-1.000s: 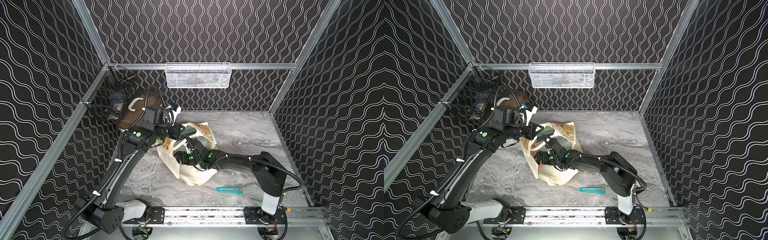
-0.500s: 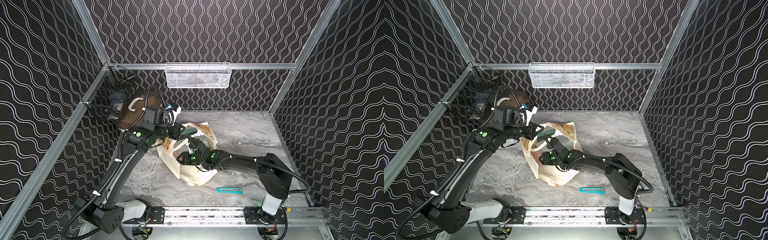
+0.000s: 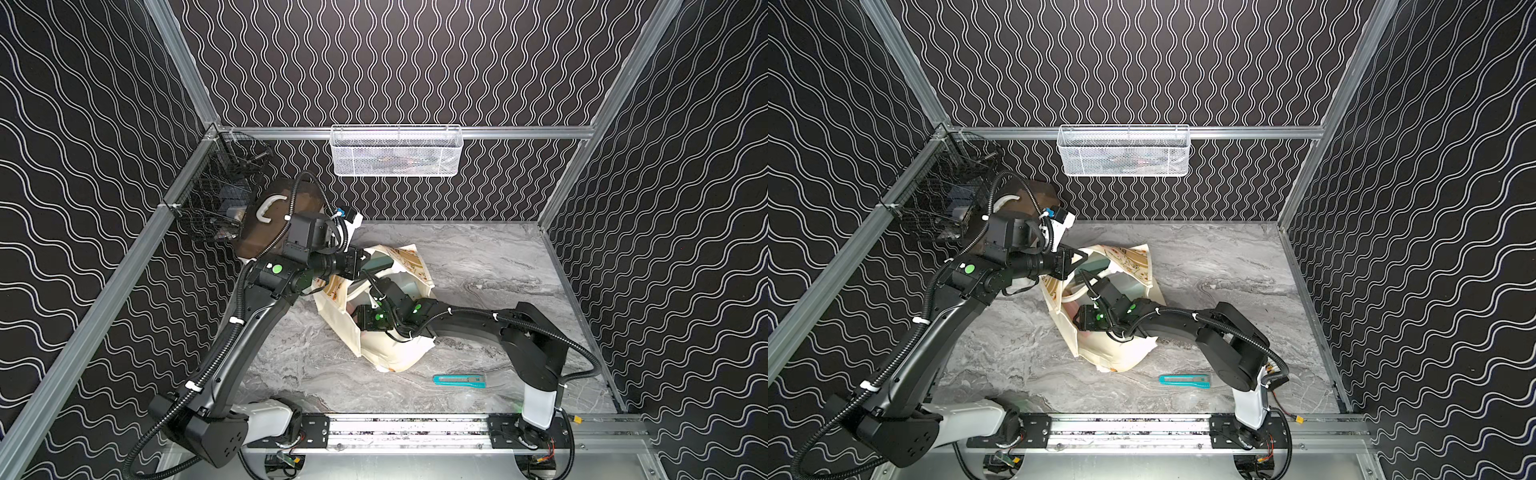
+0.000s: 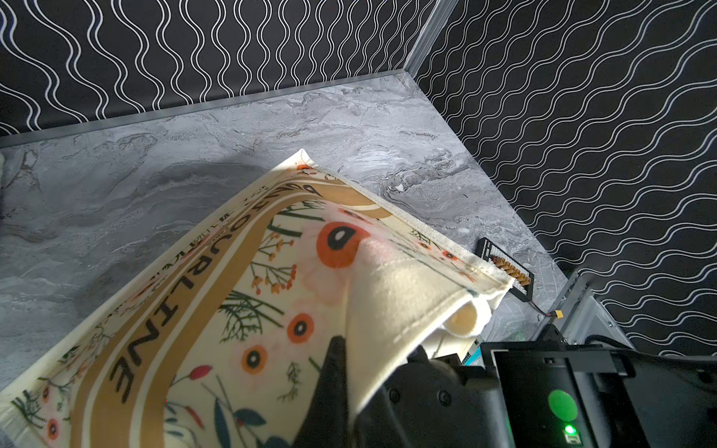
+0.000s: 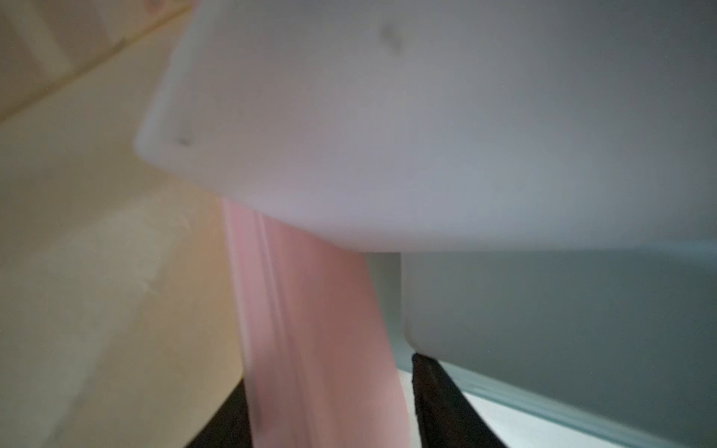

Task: Take out the pencil case from the canvas bag
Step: Pick up the pencil case from the canvas bag.

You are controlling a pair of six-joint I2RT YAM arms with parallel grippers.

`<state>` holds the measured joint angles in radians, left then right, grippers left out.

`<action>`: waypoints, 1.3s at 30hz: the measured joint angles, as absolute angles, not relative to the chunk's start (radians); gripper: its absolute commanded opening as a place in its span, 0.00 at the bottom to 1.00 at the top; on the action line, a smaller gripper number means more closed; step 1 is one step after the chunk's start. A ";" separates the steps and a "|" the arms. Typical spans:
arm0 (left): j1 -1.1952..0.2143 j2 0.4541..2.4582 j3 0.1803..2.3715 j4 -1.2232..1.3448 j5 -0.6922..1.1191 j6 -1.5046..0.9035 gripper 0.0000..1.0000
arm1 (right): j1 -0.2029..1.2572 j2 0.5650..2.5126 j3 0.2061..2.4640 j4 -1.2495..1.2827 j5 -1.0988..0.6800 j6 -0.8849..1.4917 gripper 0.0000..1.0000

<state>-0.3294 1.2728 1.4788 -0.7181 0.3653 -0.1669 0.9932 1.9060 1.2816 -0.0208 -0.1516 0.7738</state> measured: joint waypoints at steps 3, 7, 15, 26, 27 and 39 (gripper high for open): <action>-0.329 1.273 1.479 -0.719 0.365 -0.167 0.00 | 0.993 1.906 1.284 -0.024 -0.149 0.773 0.44; -0.329 1.272 1.478 -0.719 0.364 -0.167 0.00 | 0.993 1.878 1.273 -0.043 -0.134 0.762 0.35; -0.332 1.272 1.478 -0.719 0.335 -0.163 0.00 | 0.993 1.743 1.218 -0.088 -0.097 0.741 0.26; -0.333 1.272 1.481 -0.719 0.249 -0.159 0.00 | 0.994 1.552 1.116 -0.173 -0.065 0.707 0.22; -0.334 1.272 1.483 -0.719 0.234 -0.159 0.00 | 0.994 1.530 1.101 -0.184 -0.064 0.706 0.21; -0.333 1.277 1.499 -0.719 0.075 -0.204 0.00 | 0.992 1.264 1.015 -0.347 -0.012 0.691 0.14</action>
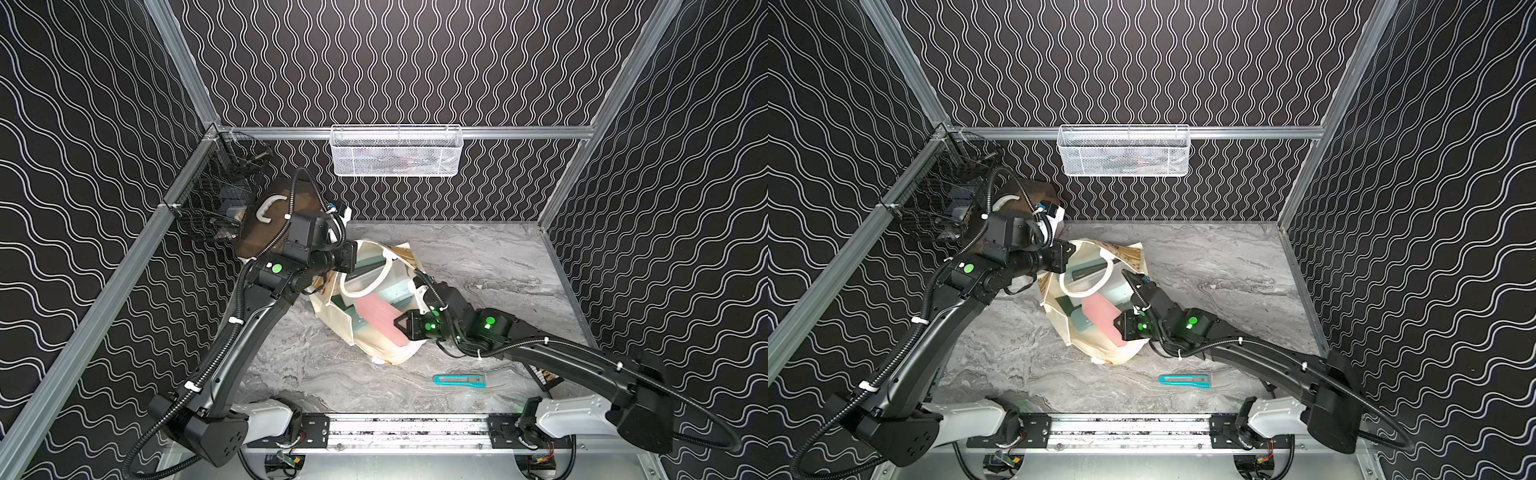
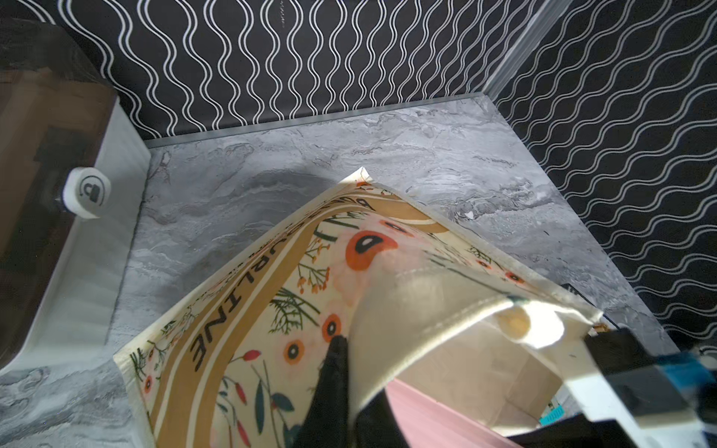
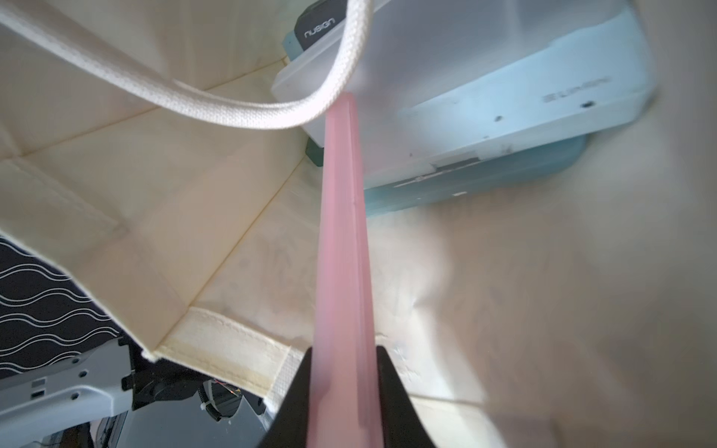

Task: Take out the pencil case from the canvas bag
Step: Pick up the pencil case from the canvas bag, then place the pencil case at the corner of the board.

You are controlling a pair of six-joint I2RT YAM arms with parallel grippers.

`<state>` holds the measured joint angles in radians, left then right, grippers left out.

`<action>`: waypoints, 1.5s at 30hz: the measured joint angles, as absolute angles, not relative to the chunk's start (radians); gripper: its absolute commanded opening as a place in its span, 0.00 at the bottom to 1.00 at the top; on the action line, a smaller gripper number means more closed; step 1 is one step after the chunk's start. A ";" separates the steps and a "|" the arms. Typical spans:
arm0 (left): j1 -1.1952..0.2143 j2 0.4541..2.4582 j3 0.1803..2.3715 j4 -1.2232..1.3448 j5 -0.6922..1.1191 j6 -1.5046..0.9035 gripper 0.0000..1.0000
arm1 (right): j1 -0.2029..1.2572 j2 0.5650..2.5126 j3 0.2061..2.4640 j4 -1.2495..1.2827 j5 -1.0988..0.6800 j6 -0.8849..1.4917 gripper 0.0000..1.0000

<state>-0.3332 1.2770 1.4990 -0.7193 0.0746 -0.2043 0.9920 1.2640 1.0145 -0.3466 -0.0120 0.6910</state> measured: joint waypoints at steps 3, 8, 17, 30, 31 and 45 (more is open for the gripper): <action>-0.333 1.277 1.507 -0.727 0.019 -0.219 0.00 | 0.991 1.185 1.006 -0.398 -0.001 0.667 0.13; -0.333 1.277 1.521 -0.744 -0.052 -0.239 0.00 | 0.991 1.056 1.005 -0.487 0.006 0.625 0.08; -0.339 1.281 1.526 -0.757 -0.117 -0.260 0.00 | 0.991 0.863 1.082 -0.655 0.085 0.564 0.02; -0.347 1.336 1.624 -0.830 -0.226 -0.266 0.00 | 0.989 0.843 1.246 -0.807 0.462 0.455 0.00; -0.347 1.346 1.637 -0.834 -0.232 -0.266 0.00 | 0.986 0.867 1.261 -0.813 0.498 0.445 0.00; -0.350 1.478 1.810 -0.877 -0.234 -0.237 0.00 | 0.430 1.198 1.326 -0.727 0.243 0.287 0.00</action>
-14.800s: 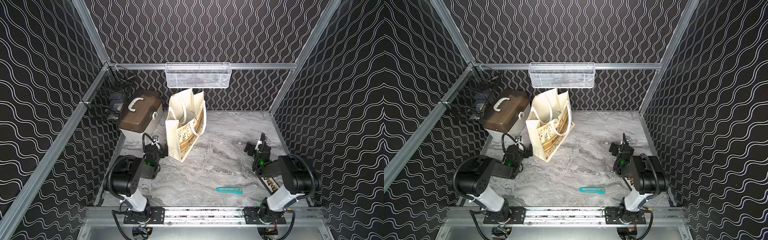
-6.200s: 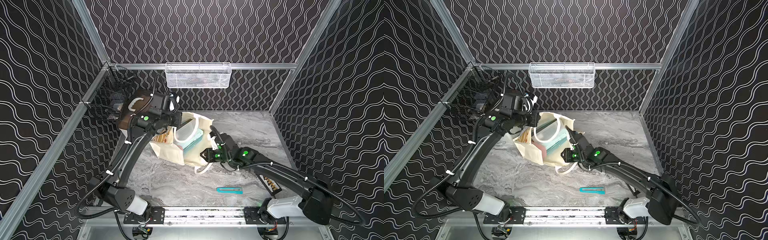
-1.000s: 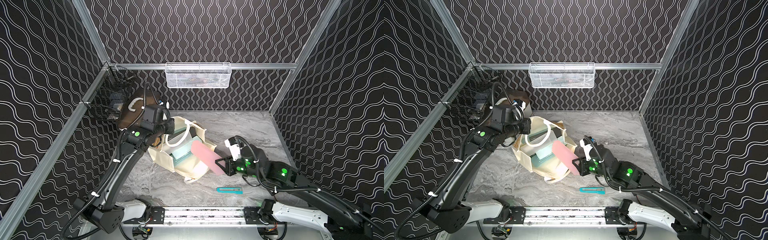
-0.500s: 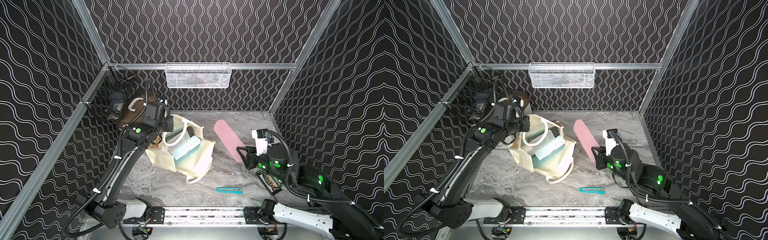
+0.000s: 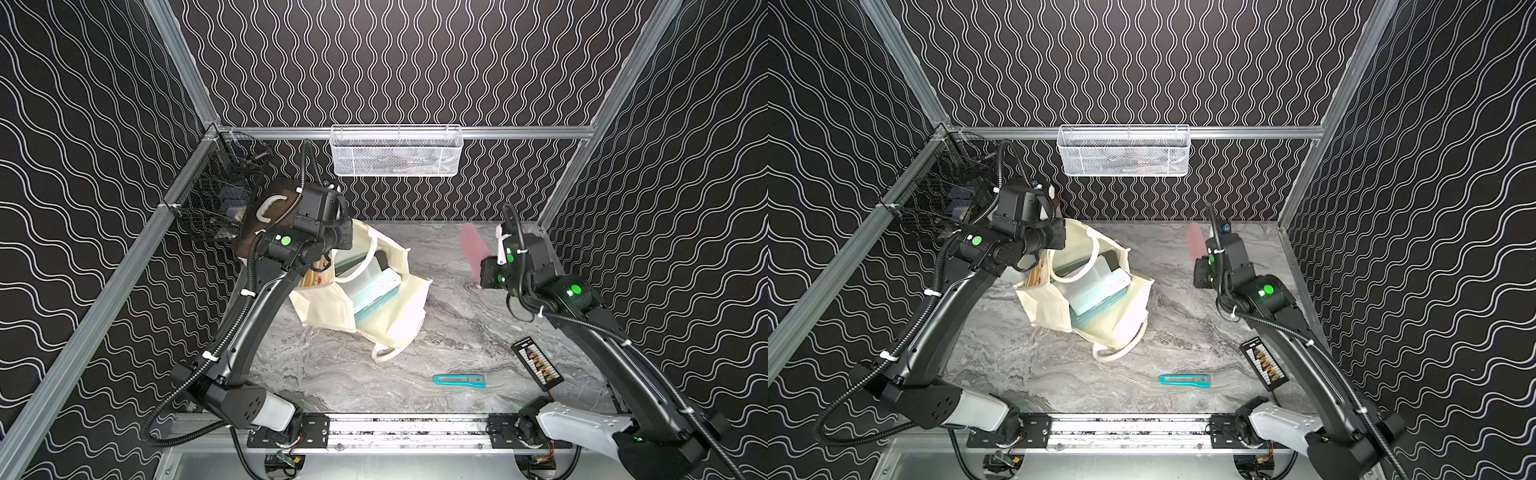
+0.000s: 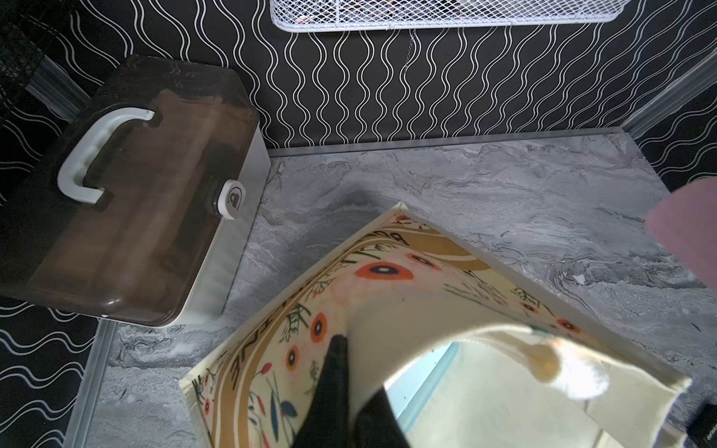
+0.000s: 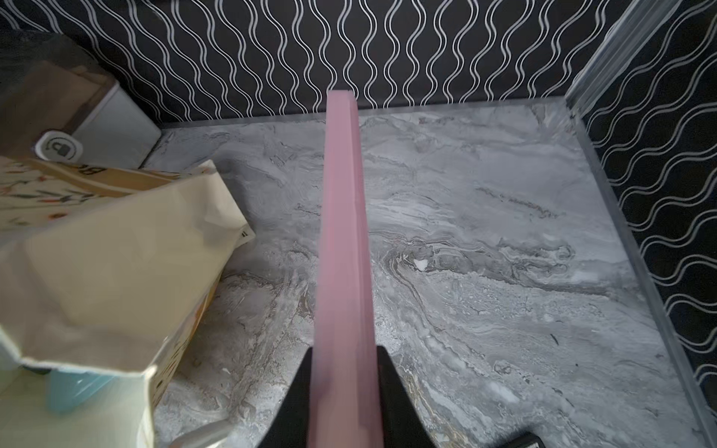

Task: Take out the pencil case from the canvas bag
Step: Place the pencil case at the corner of the board.

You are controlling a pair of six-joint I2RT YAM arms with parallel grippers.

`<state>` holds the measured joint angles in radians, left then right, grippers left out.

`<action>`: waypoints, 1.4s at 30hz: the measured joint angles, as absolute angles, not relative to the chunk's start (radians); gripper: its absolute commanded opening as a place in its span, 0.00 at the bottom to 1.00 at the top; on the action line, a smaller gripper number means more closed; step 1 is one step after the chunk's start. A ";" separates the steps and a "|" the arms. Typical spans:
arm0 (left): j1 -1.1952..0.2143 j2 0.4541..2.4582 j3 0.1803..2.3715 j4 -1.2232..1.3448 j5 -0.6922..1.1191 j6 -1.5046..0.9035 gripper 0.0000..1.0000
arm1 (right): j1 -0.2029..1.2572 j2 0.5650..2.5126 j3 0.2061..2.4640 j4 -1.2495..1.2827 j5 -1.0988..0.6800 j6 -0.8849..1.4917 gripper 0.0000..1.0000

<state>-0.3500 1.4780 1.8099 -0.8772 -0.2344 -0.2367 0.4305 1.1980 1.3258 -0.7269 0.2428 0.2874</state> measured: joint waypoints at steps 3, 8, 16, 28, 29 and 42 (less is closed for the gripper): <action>-0.350 1.498 1.833 -0.879 -0.236 -0.236 0.00 | 0.313 1.280 1.348 -0.706 0.172 0.296 0.00; -0.350 1.538 1.862 -0.870 -0.240 -0.237 0.00 | 0.109 1.400 1.384 -0.636 -0.017 0.374 0.00; -0.350 1.542 1.809 -0.818 -0.241 -0.237 0.00 | -0.144 1.551 1.377 -0.483 -0.273 0.540 0.00; -0.350 1.486 1.717 -0.755 -0.233 -0.237 0.00 | -0.323 1.766 1.337 -0.180 -0.560 0.807 0.00; -0.350 1.482 1.714 -0.754 -0.230 -0.237 0.00 | -0.333 1.785 1.335 -0.154 -0.580 0.832 0.00; -0.350 1.459 1.708 -0.772 -0.154 -0.241 0.00 | -0.370 2.030 1.426 0.048 -0.737 1.071 0.00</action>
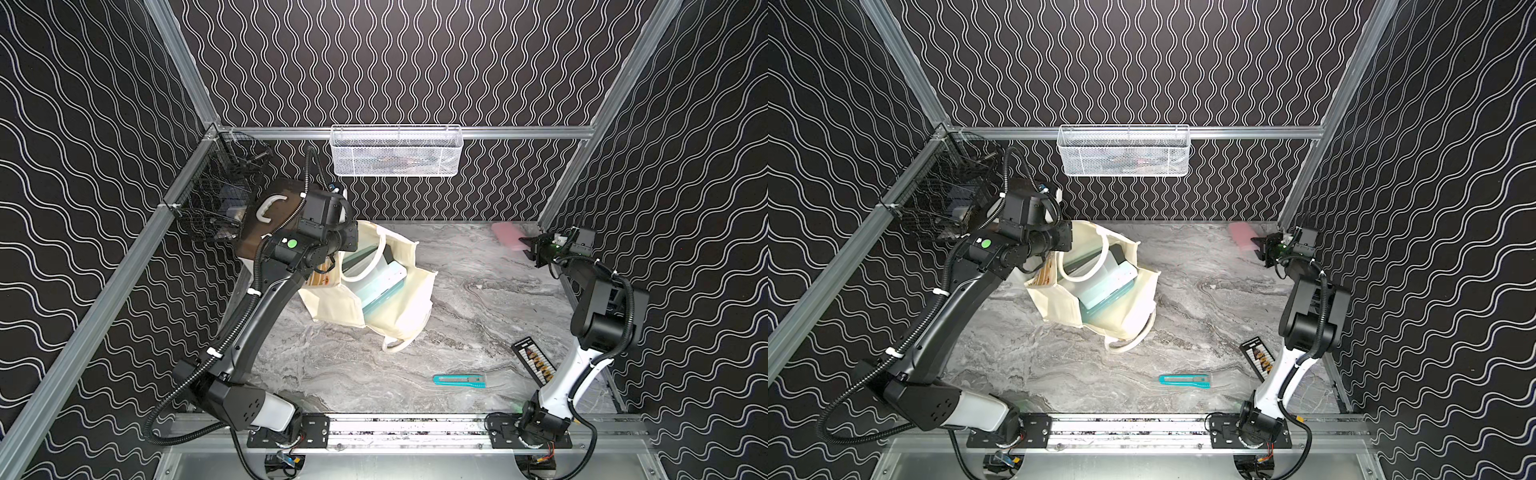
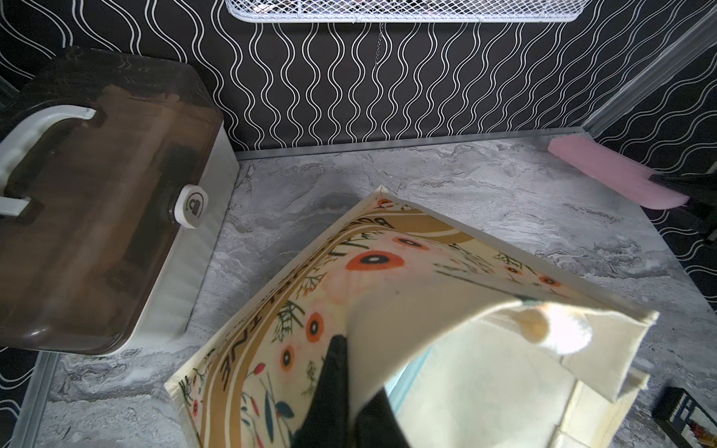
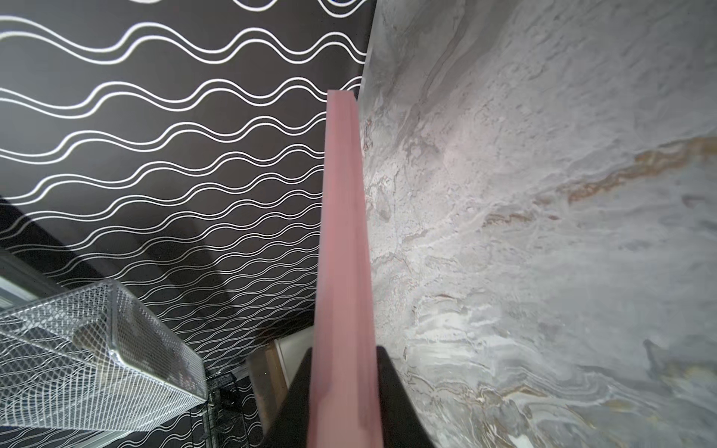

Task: Take out the pencil case from the canvas bag
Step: Place the pencil case at the corner of the board.

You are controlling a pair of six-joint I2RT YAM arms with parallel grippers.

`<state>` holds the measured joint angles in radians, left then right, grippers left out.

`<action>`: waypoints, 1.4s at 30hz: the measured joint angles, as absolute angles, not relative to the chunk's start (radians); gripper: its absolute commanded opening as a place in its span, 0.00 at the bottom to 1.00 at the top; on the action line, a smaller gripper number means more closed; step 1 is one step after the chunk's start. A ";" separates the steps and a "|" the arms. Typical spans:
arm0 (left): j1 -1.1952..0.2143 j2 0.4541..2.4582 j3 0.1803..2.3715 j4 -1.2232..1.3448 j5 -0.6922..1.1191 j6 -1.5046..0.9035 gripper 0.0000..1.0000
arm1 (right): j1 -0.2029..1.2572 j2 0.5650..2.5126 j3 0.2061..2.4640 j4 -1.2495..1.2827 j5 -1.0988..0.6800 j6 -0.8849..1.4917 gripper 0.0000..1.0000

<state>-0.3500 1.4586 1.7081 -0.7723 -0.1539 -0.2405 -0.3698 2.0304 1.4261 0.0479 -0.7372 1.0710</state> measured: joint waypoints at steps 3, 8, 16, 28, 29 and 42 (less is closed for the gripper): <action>-0.350 1.459 1.713 -0.779 -0.152 -0.241 0.00 | -0.373 2.096 1.457 0.050 -0.738 1.092 0.00; -0.350 1.458 1.720 -0.792 -0.144 -0.241 0.00 | -0.377 2.172 1.544 0.030 -0.738 1.092 0.03; -0.350 1.452 1.729 -0.823 -0.144 -0.241 0.00 | -0.378 2.228 1.593 0.035 -0.739 1.091 0.16; -0.351 1.442 1.729 -0.841 -0.149 -0.240 0.00 | -0.380 2.220 1.563 -0.006 -0.714 1.079 0.64; -0.351 1.441 1.729 -0.844 -0.149 -0.240 0.00 | -0.381 2.212 1.562 -0.013 -0.709 1.079 0.67; -0.351 1.441 1.731 -0.849 -0.142 -0.237 0.00 | -0.389 2.136 1.523 -0.200 -0.590 0.976 0.72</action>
